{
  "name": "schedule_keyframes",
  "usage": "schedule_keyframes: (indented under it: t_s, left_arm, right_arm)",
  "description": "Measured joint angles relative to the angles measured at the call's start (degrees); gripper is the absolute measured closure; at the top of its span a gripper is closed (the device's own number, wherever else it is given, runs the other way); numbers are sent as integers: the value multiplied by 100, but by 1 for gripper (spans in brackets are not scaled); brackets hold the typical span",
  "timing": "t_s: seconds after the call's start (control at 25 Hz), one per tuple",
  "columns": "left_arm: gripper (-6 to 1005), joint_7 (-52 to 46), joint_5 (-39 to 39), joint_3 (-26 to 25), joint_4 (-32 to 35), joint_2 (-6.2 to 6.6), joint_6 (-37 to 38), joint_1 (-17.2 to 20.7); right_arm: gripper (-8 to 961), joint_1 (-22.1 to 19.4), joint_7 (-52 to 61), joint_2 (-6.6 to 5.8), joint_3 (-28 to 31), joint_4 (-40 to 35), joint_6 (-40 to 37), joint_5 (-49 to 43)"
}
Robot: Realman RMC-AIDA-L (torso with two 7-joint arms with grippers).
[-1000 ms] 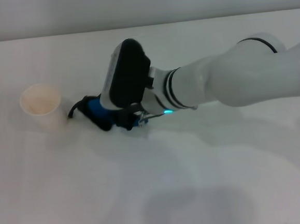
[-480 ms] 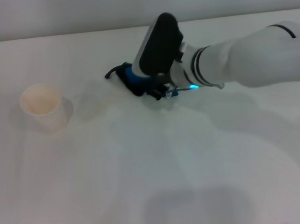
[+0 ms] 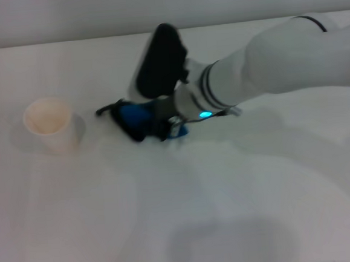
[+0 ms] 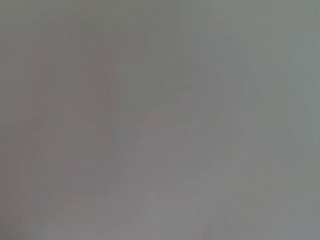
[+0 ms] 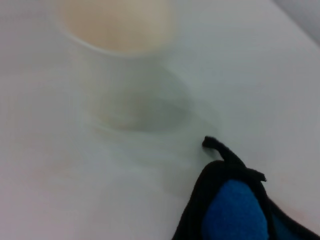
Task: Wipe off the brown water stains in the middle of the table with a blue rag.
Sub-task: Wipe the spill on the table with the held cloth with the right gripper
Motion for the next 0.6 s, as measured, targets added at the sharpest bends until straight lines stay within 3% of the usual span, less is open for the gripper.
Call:
schedule_keyframes:
  t_s: [0.28,0.6]
  left_arm:
    - [120,0,-7,-23,0,0,0,-2]
    - [120,0,-16,-30,7,0,0,21]
  right_arm:
    - [842,260,-3,2,-568,-719,-420,-67]
    - [841,380,-12,1,-1012,-1018,-280,-218]
